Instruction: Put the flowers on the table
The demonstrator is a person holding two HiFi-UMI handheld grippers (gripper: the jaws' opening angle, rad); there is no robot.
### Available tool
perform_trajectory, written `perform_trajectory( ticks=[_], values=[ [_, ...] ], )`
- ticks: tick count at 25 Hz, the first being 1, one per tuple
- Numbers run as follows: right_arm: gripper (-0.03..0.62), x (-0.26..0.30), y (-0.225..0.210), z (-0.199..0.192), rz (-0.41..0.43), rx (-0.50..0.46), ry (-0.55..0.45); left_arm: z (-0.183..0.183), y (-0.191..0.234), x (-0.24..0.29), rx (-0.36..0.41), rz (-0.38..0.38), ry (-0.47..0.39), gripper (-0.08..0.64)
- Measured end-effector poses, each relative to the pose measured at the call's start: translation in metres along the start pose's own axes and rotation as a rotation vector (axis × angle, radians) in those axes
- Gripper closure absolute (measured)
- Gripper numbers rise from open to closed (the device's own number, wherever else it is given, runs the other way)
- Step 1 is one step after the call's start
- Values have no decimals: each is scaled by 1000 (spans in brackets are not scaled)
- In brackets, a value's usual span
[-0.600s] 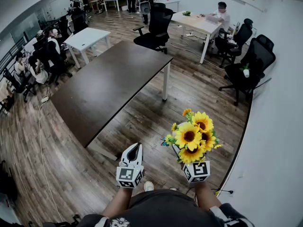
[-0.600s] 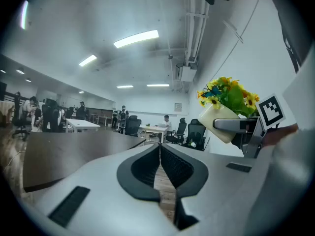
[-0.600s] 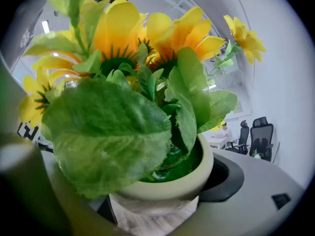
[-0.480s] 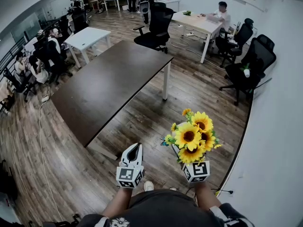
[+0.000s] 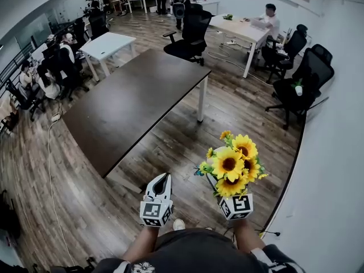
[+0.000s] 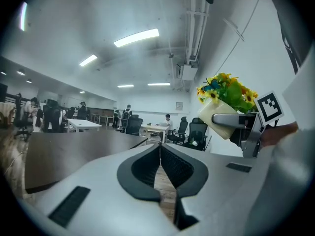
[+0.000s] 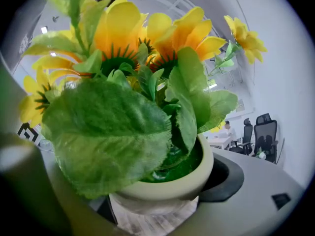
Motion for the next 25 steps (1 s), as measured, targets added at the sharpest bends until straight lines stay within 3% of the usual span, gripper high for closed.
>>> perform_trajectory(
  ticks=[8, 18, 22, 25],
  values=[
    [55, 7, 7, 1, 1, -7, -34, -3, 9, 0, 3, -3, -9, 552],
    [55, 33, 54, 6, 28, -21, -33, 4, 55, -16, 3, -34, -11, 552],
    [55, 42, 65, 9, 43, -41, -31, 8, 62, -19, 65, -87, 0, 552],
    [55, 50, 67, 6, 57, -54, -27, 13, 71, -14, 81, -66, -13, 552]
  ],
)
Point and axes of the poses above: the fingertips, and each gripper's own axes: x forward along the fingers, y to its left, z out of its top, the point moved 3 cm from there along -x, backward along the fingers, and after that the axes turned 1 degree about -x, right-handed, at the moved point
